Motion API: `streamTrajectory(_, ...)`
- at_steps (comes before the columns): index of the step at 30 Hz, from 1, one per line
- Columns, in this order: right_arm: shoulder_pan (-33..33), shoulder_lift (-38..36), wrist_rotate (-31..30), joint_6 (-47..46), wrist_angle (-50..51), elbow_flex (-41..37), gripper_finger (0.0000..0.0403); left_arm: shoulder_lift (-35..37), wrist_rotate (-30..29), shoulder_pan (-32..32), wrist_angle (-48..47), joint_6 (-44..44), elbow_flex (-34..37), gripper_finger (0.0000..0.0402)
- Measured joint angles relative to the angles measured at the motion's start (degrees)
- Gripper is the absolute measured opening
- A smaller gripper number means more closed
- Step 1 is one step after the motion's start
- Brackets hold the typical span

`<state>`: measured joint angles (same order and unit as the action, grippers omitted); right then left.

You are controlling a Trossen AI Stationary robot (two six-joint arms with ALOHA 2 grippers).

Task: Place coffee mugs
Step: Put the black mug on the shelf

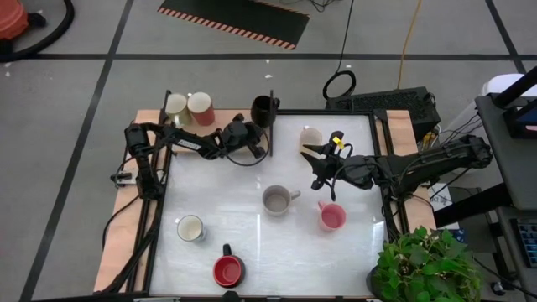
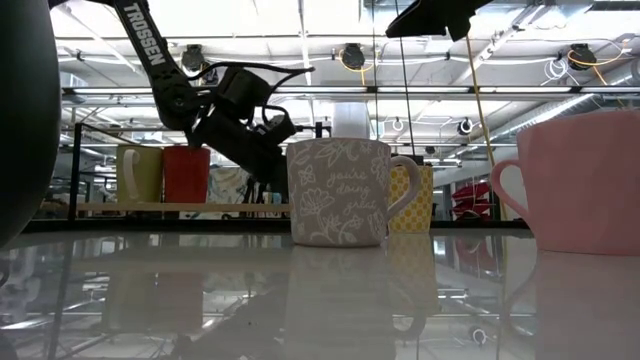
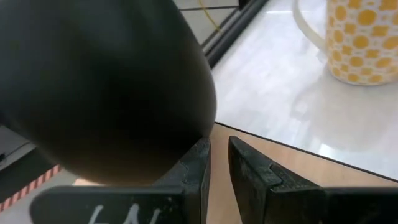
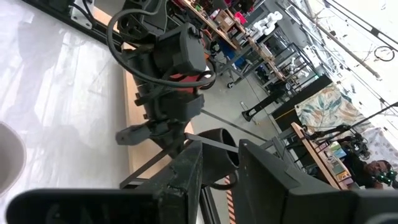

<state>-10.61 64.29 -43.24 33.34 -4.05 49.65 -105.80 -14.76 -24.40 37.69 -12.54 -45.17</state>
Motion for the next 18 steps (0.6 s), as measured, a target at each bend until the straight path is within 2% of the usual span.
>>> streamTrajectory(12,0.0,0.0,0.0,-0.1,0.1,0.0,0.01,0.0,-0.8,-0.1,-1.6,0.8,0.0,0.0062)
streamTrajectory(18,0.0,0.0,0.0,-0.7,1.6,0.0,0.01,1.4,0.2,0.2,-9.3,0.5,0.0,0.0062)
